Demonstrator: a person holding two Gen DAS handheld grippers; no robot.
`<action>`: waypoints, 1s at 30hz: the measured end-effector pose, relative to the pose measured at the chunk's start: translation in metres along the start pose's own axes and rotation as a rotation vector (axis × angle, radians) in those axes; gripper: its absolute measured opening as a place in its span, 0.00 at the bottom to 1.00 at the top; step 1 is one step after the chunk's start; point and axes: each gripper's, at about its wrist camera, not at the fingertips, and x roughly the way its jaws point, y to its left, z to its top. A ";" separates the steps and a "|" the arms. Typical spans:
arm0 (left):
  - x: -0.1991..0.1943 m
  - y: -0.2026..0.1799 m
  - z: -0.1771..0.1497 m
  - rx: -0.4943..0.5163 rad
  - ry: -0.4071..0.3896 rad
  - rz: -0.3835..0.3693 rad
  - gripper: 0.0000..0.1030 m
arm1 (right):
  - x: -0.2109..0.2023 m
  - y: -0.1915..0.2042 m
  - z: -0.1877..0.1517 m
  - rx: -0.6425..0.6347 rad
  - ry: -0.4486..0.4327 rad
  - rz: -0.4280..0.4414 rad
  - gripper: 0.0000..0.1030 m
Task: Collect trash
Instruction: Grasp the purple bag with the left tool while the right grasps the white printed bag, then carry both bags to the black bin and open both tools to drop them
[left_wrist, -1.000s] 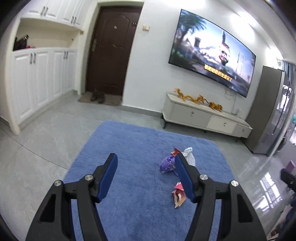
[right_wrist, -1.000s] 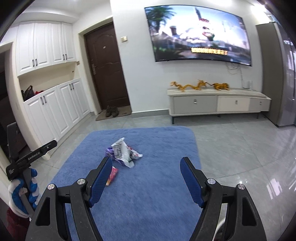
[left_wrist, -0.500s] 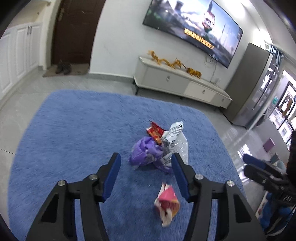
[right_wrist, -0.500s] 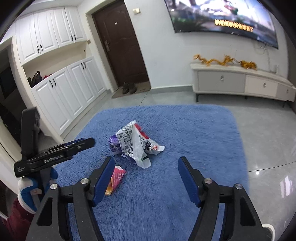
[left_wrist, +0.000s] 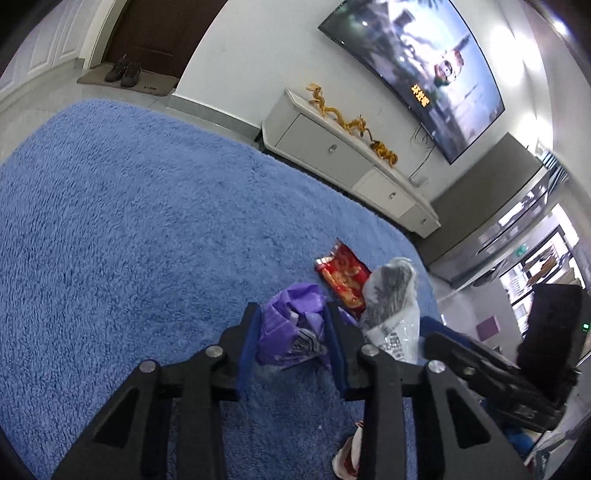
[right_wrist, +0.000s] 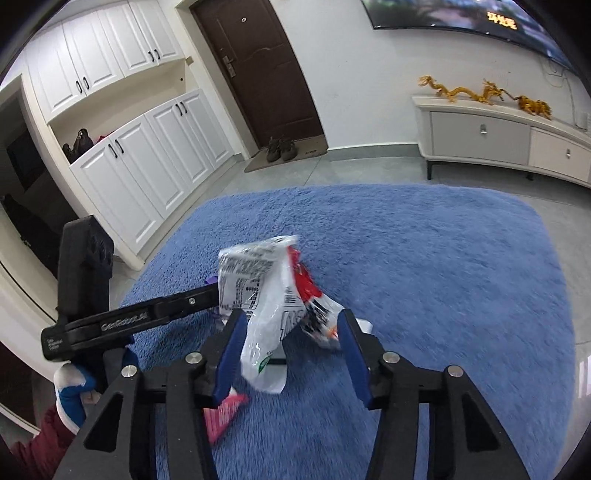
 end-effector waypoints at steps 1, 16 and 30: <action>-0.001 0.000 0.000 0.003 -0.004 0.002 0.31 | 0.006 0.000 0.001 0.000 0.008 0.005 0.41; -0.071 -0.008 -0.010 0.045 -0.111 0.057 0.30 | -0.069 -0.011 -0.005 0.089 -0.156 0.027 0.16; -0.194 -0.084 -0.053 0.130 -0.242 0.036 0.30 | -0.234 0.011 -0.075 0.138 -0.337 -0.073 0.16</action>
